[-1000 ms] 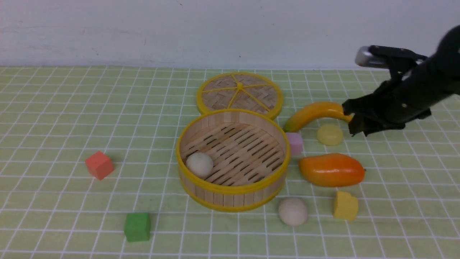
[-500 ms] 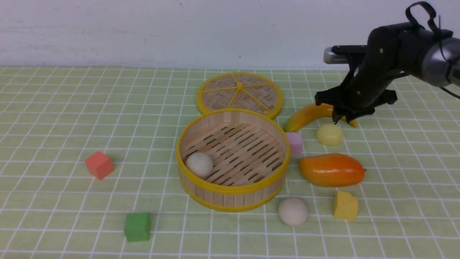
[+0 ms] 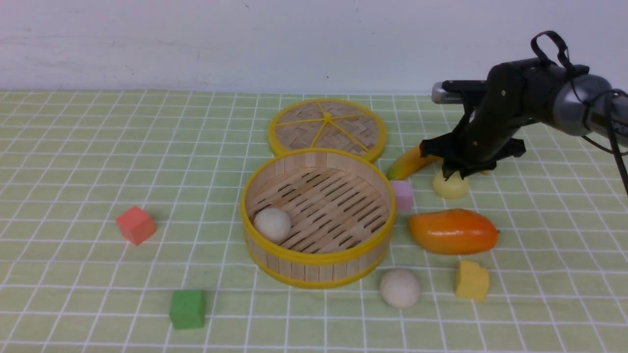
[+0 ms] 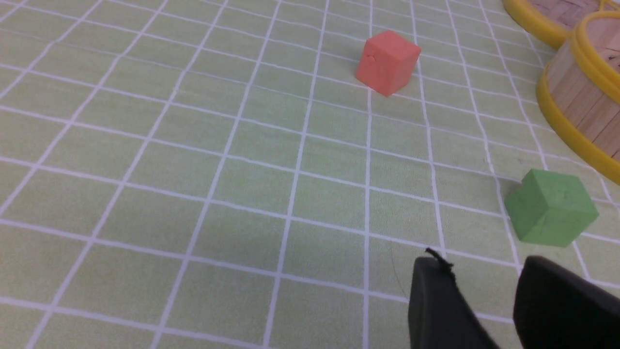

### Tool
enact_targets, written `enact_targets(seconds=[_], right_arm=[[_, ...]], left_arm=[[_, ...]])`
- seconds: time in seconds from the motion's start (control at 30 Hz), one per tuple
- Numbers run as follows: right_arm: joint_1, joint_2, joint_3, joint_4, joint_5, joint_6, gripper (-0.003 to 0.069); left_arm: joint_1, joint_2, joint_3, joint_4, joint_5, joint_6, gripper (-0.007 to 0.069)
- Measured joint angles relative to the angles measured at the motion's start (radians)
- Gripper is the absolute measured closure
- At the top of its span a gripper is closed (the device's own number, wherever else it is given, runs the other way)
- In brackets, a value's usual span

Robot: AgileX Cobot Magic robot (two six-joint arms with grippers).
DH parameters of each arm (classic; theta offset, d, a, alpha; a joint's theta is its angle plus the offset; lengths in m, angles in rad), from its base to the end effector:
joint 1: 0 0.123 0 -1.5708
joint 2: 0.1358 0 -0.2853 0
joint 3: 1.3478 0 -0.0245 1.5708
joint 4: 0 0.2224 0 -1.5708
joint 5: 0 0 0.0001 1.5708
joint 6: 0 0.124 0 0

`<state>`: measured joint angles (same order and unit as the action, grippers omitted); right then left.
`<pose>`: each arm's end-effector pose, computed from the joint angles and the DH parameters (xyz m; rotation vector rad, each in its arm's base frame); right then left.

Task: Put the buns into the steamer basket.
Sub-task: Use the right arm to grab a steamed stuffed bun, then use the right arm to put the steamed stuffed bun into the steamer

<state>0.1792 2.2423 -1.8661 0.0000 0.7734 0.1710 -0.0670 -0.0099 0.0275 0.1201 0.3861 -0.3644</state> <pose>0.4787 0.0867 0.1720 -0.0108 2.6384 0.1194 0.0552 0.0019 0.1604 -0.2062 1.8770 -0.1766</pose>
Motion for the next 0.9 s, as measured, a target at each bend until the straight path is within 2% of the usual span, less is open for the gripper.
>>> enact_targets(seconds=[0.2,0.3,0.37,0.4,0.43,0.47,0.77,0.9], right_arm=[[0.0,0.021,-0.001,-0.021,-0.005,0.001,0.044],[0.0,0.021,-0.001,-0.016,-0.006,0.001,0.0506],[0.0,0.021,-0.002,-0.013,-0.003,0.001,0.0592],[0.0,0.021,-0.002,-0.013,-0.003,0.001,0.0592],[0.0,0.021,-0.002,-0.013,0.0,0.001,0.0641],[0.0,0.019,-0.002,-0.013,0.004,0.001,0.0655],[0.0,-0.092,-0.001,0.036,0.035,-0.002,0.0659],[0.006,-0.177,-0.001,0.18,0.035,-0.061,0.0662]], left_arm=[[0.0,0.0,0.0,0.0,0.0,0.0,0.0387],[0.0,0.0,0.0,0.0,0.0,0.0,0.0386],[0.0,0.0,0.0,0.0,0.0,0.0,0.0386],[0.0,0.0,0.0,0.0,0.0,0.0,0.0386],[0.0,0.0,0.0,0.0,0.0,0.0,0.0386],[0.0,0.0,0.0,0.0,0.0,0.0,0.0386],[0.0,0.0,0.0,0.0,0.0,0.0,0.0386],[0.0,0.0,0.0,0.0,0.0,0.0,0.0386]])
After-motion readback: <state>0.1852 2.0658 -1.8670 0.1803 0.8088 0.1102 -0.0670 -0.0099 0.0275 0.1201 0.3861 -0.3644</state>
